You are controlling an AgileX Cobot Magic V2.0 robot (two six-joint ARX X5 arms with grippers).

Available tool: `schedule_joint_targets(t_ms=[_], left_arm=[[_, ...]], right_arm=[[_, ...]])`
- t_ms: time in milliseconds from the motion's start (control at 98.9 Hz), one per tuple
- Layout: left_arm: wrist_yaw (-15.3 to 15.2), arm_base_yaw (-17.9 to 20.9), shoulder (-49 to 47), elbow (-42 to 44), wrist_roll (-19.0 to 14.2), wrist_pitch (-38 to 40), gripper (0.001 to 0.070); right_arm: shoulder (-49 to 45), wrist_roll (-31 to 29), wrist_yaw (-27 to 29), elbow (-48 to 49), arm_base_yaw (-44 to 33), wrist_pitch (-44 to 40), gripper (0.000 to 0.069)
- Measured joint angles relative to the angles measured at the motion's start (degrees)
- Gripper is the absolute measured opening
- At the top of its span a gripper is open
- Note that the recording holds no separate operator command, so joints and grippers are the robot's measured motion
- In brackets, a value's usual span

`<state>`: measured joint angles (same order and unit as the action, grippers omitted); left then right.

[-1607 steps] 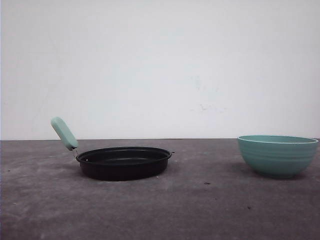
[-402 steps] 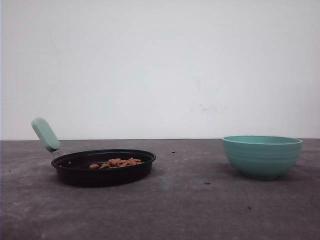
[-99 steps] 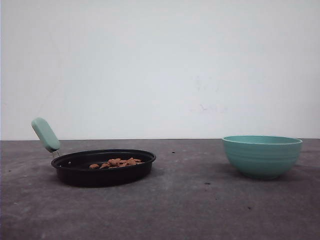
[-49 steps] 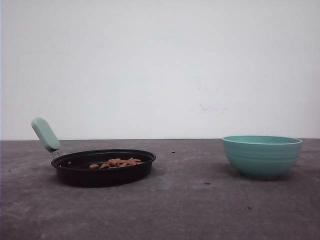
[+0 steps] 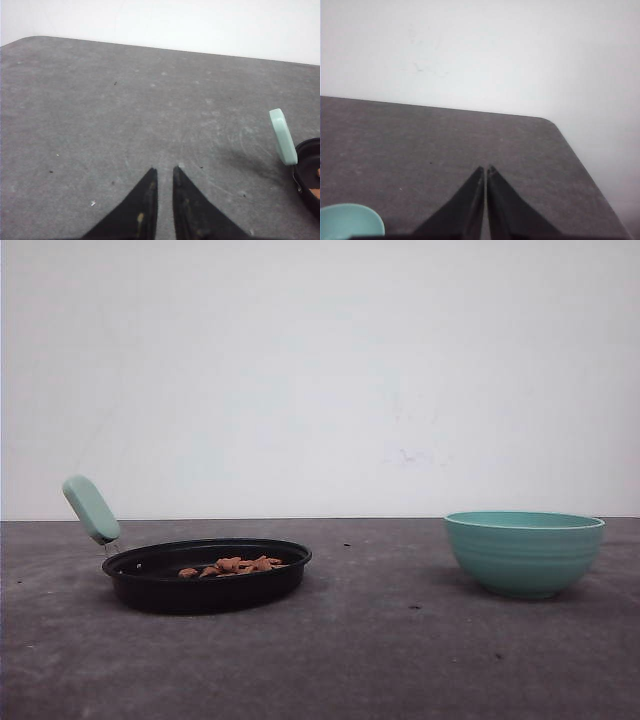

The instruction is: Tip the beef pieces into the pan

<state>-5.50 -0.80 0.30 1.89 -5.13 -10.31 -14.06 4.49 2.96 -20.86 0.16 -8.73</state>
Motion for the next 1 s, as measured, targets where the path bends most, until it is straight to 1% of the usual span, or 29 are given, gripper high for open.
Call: schedule_joint_targets(t_ms=[212,424,586,1001], left_arm=[[0.0,0.0,0.0,0.0,0.02,0.0,0.0028],[-0.02,0.0,0.0,0.0,0.02,0.0,0.0028],[0.0,0.0,0.0,0.0,0.02,0.0,0.0028],[-0.02,0.0,0.0,0.0,0.0,0.0,0.0028]], right_arm=[[7.37,0.17,-1.42,12.09,-0.26,1.55,0.0005],[12.0,0.13,-2.29,17.66,-0.28,2.56,0.0005],[13.84,-0.35,-2.82,19.96,-0.28,2.6,0.0005],[13.81,-1.77,-2.93,20.02,-0.28,2.47,0.0005]])
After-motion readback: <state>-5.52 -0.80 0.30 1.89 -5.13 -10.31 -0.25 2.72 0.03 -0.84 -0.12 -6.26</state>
